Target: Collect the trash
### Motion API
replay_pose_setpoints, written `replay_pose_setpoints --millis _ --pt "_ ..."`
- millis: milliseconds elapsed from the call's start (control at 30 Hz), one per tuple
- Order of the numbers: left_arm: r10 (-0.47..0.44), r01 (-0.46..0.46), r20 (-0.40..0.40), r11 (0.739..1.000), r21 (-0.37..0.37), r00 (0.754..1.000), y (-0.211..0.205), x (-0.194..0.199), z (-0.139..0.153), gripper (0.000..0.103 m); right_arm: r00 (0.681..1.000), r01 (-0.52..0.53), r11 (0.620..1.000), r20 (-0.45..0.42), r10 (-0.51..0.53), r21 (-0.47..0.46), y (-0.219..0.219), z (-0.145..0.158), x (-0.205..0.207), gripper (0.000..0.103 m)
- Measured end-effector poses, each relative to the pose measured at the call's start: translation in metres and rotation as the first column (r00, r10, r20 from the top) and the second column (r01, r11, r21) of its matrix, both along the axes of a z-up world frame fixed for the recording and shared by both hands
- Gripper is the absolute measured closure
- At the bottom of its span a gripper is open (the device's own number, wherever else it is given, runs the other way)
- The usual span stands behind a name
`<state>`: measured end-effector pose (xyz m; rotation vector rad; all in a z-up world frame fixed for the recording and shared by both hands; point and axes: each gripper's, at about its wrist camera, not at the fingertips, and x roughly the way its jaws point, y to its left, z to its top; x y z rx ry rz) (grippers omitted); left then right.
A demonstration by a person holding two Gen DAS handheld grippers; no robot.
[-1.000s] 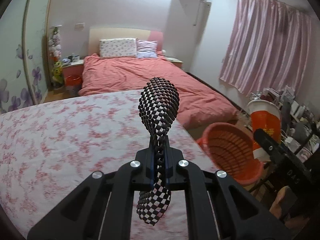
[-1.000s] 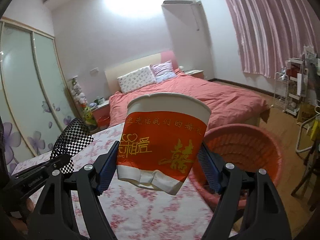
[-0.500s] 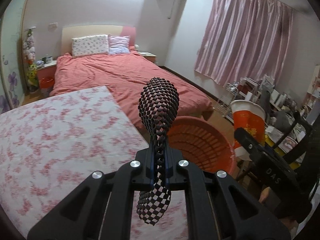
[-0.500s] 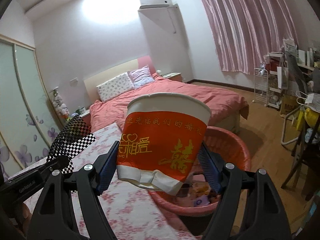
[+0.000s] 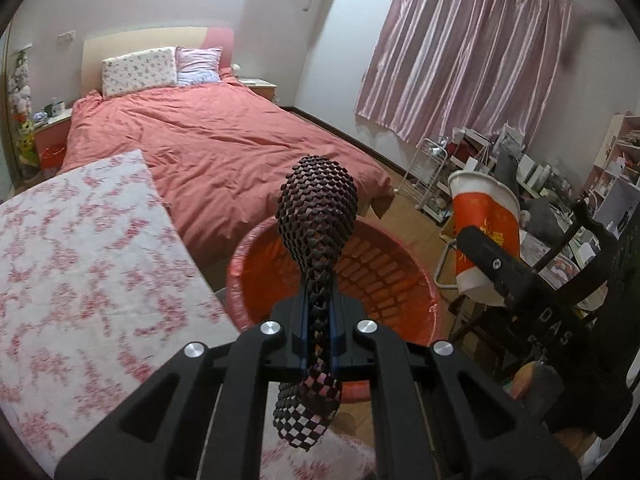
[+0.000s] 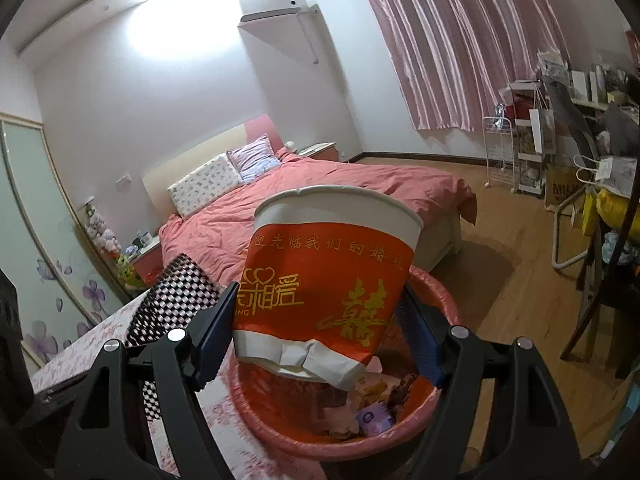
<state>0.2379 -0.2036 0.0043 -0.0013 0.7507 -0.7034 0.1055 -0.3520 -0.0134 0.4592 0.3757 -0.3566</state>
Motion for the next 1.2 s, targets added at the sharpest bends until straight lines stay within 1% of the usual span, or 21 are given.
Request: replay_pose_setpoints --millis 167,233,300,433,500,567,600,667,733,800,833,867,1000,1033,1100,1200 --pt "-0.017 0.018 -0.033 1.0 0.022 0.999 -0.024 0.016 -0.02 0.094 1.0 -0.026 0.999 -0.005 0.026 0.022 -0.012 -0.009 0.01 0.027" --pt "-0.013 0.015 -0.055 0.999 0.037 0.998 -0.031 0.024 -0.031 0.086 0.999 -0.048 0.998 -0.017 0.049 0.043 -0.018 -0.015 0.016 0.027" --pt "0.005 -0.002 -0.074 0.999 0.049 0.997 -0.032 0.031 -0.039 0.068 0.998 -0.054 0.996 -0.027 0.056 0.072 -0.024 -0.021 0.018 0.025" --pt "0.035 -0.028 -0.098 0.997 0.066 0.995 -0.027 0.04 -0.052 0.061 0.998 -0.039 0.991 -0.035 0.044 0.124 -0.03 -0.027 0.014 0.018" --pt "0.056 -0.048 -0.099 0.996 0.078 0.994 -0.018 0.041 -0.055 0.06 0.999 -0.02 0.993 -0.042 0.025 0.117 -0.025 -0.026 0.006 0.016" --pt "0.075 -0.067 -0.092 0.994 0.085 0.993 -0.007 0.039 -0.053 0.058 0.999 0.01 0.997 -0.05 -0.006 0.071 -0.014 -0.02 -0.004 0.014" --pt "0.084 -0.076 -0.082 0.993 0.087 0.993 -0.002 0.036 -0.051 0.055 0.998 0.021 0.999 -0.053 -0.018 0.045 -0.01 -0.017 -0.008 0.013" --pt "0.11 -0.105 -0.045 0.99 0.093 0.993 0.014 0.026 -0.042 0.049 0.997 0.054 0.998 -0.058 -0.056 -0.043 0.006 -0.006 -0.022 0.011" --pt "0.14 -0.139 -0.002 0.986 0.096 0.99 0.033 0.012 -0.032 0.043 0.995 0.071 0.989 -0.054 -0.079 -0.132 0.025 0.008 -0.039 0.01" --pt "0.163 -0.165 0.029 0.982 0.092 0.986 0.049 -0.003 -0.021 0.036 0.995 0.076 0.98 -0.043 -0.085 -0.184 0.039 0.017 -0.053 0.008" --pt "0.176 -0.179 0.047 0.98 0.089 0.983 0.058 -0.012 -0.015 0.034 0.996 0.08 0.975 -0.03 -0.088 -0.208 0.048 0.022 -0.063 0.007" --pt "0.19 -0.195 0.067 0.977 0.083 0.98 0.069 -0.023 -0.009 0.028 0.996 0.082 0.972 -0.024 -0.089 -0.218 0.047 0.025 -0.067 0.006" --pt "0.254 -0.265 0.142 0.962 0.059 0.957 0.107 -0.063 0.011 0.014 0.997 0.081 0.967 0.021 -0.078 -0.242 0.074 0.038 -0.104 0.003" --pt "0.275 -0.286 0.161 0.957 0.049 0.948 0.119 -0.078 0.016 0.013 0.997 0.073 0.965 0.027 -0.069 -0.251 0.082 0.041 -0.114 0.003" --pt "0.297 -0.308 0.178 0.951 0.035 0.938 0.133 -0.096 0.021 0.008 0.998 0.059 0.96 0.028 -0.053 -0.274 0.086 0.045 -0.117 0.002" --pt "0.341 -0.353 0.203 0.935 0.024 0.918 0.154 -0.126 0.025 0.004 0.999 0.05 0.939 0.034 -0.041 -0.34 0.105 0.048 -0.129 0.002"
